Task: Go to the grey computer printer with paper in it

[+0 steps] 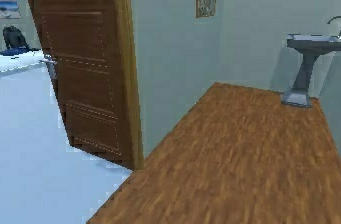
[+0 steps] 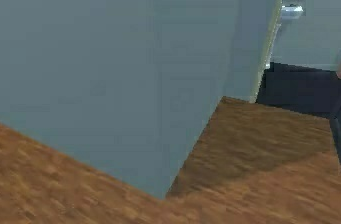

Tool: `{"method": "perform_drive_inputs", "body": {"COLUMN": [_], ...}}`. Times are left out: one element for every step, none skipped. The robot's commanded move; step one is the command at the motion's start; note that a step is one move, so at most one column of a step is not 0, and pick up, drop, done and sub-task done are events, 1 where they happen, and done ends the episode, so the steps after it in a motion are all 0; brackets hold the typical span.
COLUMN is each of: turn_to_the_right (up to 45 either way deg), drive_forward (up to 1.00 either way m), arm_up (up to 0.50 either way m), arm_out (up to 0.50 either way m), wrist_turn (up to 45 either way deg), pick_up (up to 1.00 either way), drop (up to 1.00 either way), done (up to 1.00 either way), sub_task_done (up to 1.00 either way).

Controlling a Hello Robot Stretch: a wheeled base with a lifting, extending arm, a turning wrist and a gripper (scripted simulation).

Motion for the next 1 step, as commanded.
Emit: {"method": "perform_drive_inputs", "body": {"turn_to_the_right": [-42.0], "drive_forward": [0.00], "arm_up": [0.00], "arm_out": [0.00], "wrist_turn": [0.0], "pick_up": [0.00], "drop": [0.00], "done": [0.00], "sub_task_done": [0.00]}}
